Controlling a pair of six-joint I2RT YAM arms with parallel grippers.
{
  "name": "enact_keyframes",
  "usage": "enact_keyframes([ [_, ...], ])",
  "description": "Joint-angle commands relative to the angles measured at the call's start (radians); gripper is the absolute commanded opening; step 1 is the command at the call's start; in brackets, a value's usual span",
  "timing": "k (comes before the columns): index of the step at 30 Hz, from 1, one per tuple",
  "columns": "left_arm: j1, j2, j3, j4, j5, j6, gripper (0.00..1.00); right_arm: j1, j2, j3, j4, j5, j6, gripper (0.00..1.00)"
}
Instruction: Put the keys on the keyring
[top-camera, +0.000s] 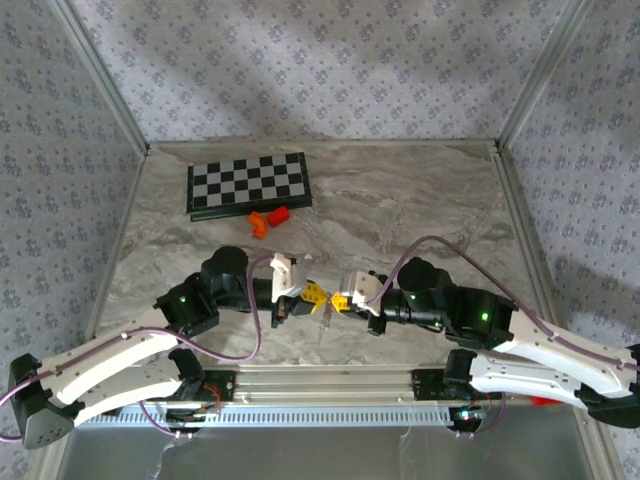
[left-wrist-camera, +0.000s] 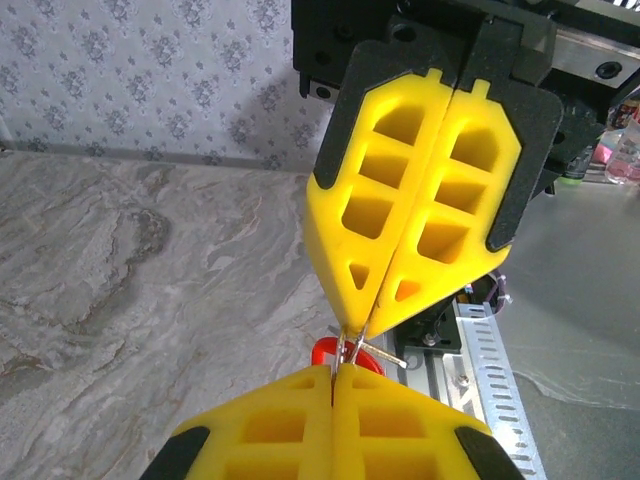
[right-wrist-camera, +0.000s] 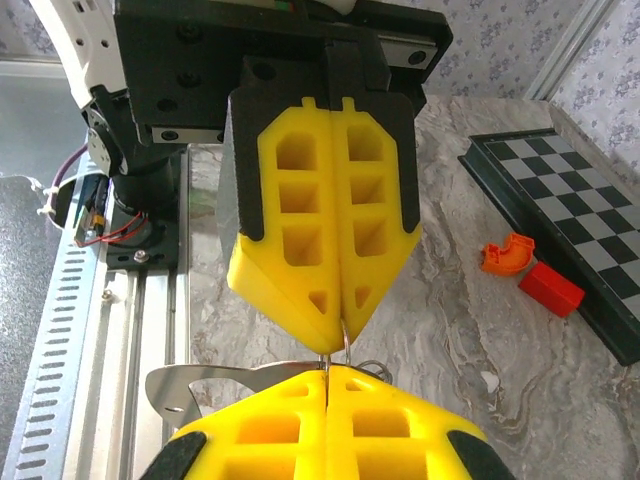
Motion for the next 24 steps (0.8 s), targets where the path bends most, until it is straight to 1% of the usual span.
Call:
enact_keyframes([
  [1,-0.011,0.003,0.046,0.065,0.013,-0.006,0.0,0.032,0.005,0.027,0.01,0.009,-0.045,0.0],
  [7,-0.011,0.003,0.03,0.098,0.011,-0.027,0.0,0.07,-0.011,0.006,0.027,0.082,-0.083,0.0],
  [13,-0.01,-0.002,0.025,0.11,-0.009,-0.04,0.0,0.085,-0.019,-0.015,0.045,0.133,-0.101,0.0],
  [24,-0.01,-0.012,0.007,0.135,-0.023,-0.066,0.0,0.122,-0.03,-0.037,0.046,0.203,-0.129,0.0],
])
